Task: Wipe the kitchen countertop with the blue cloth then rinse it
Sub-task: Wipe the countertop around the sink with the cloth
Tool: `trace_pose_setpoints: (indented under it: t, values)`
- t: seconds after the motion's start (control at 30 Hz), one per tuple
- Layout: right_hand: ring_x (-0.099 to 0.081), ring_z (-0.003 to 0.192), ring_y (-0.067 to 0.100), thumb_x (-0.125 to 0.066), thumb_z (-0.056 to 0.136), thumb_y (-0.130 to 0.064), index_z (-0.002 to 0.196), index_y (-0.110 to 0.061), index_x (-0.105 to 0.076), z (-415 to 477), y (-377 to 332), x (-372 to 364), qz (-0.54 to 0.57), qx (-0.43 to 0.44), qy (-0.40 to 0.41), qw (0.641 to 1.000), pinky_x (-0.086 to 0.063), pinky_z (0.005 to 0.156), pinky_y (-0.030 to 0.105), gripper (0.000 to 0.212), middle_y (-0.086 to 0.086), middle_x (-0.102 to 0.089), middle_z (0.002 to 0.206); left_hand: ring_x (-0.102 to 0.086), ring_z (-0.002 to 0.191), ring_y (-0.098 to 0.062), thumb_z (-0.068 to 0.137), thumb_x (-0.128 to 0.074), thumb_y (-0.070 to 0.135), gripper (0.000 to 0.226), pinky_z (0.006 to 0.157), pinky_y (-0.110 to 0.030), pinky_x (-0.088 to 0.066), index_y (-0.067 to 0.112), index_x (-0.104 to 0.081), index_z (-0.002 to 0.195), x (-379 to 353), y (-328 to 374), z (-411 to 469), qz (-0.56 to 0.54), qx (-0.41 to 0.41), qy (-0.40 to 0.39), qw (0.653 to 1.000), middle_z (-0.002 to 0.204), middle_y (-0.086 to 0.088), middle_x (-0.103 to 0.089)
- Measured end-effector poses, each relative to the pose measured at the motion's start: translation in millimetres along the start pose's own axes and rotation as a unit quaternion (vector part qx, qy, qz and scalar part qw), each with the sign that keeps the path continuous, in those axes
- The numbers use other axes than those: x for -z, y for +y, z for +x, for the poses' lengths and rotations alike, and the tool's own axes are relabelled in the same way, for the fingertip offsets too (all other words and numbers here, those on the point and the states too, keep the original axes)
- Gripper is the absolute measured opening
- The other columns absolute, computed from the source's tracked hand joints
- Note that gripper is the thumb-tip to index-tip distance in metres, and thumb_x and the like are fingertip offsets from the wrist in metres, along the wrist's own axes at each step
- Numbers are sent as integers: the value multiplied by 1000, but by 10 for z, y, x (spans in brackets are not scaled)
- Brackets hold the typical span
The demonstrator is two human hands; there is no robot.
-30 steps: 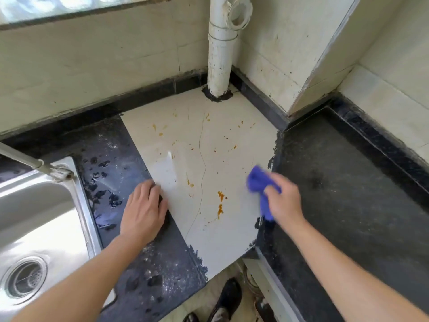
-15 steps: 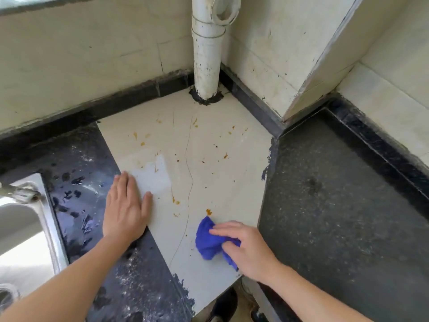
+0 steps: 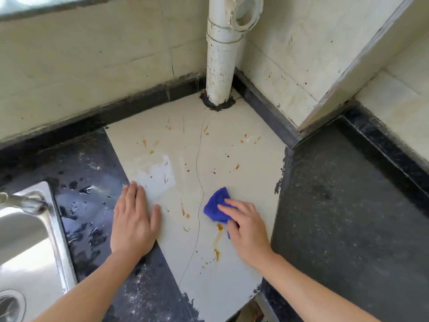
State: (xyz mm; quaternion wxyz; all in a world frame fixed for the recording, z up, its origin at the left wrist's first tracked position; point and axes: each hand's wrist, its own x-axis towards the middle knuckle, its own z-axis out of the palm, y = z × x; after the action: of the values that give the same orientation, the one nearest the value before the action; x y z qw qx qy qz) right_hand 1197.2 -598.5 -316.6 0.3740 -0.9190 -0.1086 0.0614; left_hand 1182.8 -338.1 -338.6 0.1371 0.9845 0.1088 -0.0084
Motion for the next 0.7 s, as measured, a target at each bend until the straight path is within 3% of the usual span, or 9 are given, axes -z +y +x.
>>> trace_pose_setpoints:
  t: [0.07,0.13,0.2,0.27,0.33,0.4,0.53,0.63,0.7]
  values:
    - [-60,88,6,-43,84,-1,99,-27,-74,141,-33,247,145,-93,-66,983,-46,78,25,43,-11,-69,100,-15,147,-34,95,-21,52,76,120,-46,-16,-2,-28,147,7,-1,4,1,1,1,1000,157,-21,-23]
    - [-64,77,15,-45,83,4,89,-32,-74,541,99,549,172,-176,17,969,-48,68,28,46,-4,-72,83,-13,147,-32,95,-21,53,76,120,-44,-13,-2,-27,148,-6,-10,12,5,2,-1,1000,157,-20,-22]
    - [-62,98,22,-47,87,-4,110,-25,-70,1002,353,775,67,-203,145,966,-48,84,33,39,4,-69,107,-13,147,-32,95,-22,52,76,120,-43,-12,-2,-27,148,-22,-24,16,11,-2,0,1000,157,-20,-22]
    - [-50,117,30,-46,93,-16,130,-17,-57,1264,499,693,-60,-235,182,953,-41,95,42,38,7,-54,134,-13,147,-32,95,-23,51,75,120,-43,-12,-2,-28,147,-29,-30,19,13,-4,3,1000,156,-21,-23]
    - [-48,116,37,-48,93,-25,130,-15,-56,1230,452,343,-156,-195,209,946,-41,92,47,39,11,-51,139,-14,147,-32,96,-24,51,74,120,-44,-13,-2,-28,147,-34,-30,18,16,-5,2,1000,156,-20,-24]
    - [-53,107,34,-48,91,-29,122,-15,-64,995,280,27,-151,-88,207,963,-43,88,43,37,9,-57,131,-14,147,-32,96,-23,52,75,120,-44,-14,-2,-28,147,-35,-30,26,17,-3,1,1000,156,-20,-23]
    - [-48,109,13,-53,90,-20,120,-22,-65,449,5,-77,-49,33,17,998,-34,95,20,33,-4,-59,126,-15,147,-32,95,-22,53,76,119,-46,-16,-2,-30,147,-13,-11,21,12,3,-6,1000,156,-20,-24]
    - [-56,106,5,-60,87,-3,114,-20,-68,648,57,382,102,-14,-58,993,-40,96,23,33,-8,-63,114,-16,147,-33,95,-23,52,75,119,-48,-18,-3,-31,146,-1,-6,23,10,5,-11,1000,156,-20,-25]
    - [-58,109,13,-59,89,-6,119,-15,-65,1052,245,722,74,-99,58,991,-42,97,27,31,-3,-63,115,-16,147,-32,95,-23,51,75,119,-48,-18,-3,-30,146,-9,-16,30,13,4,-14,1000,156,-20,-25]
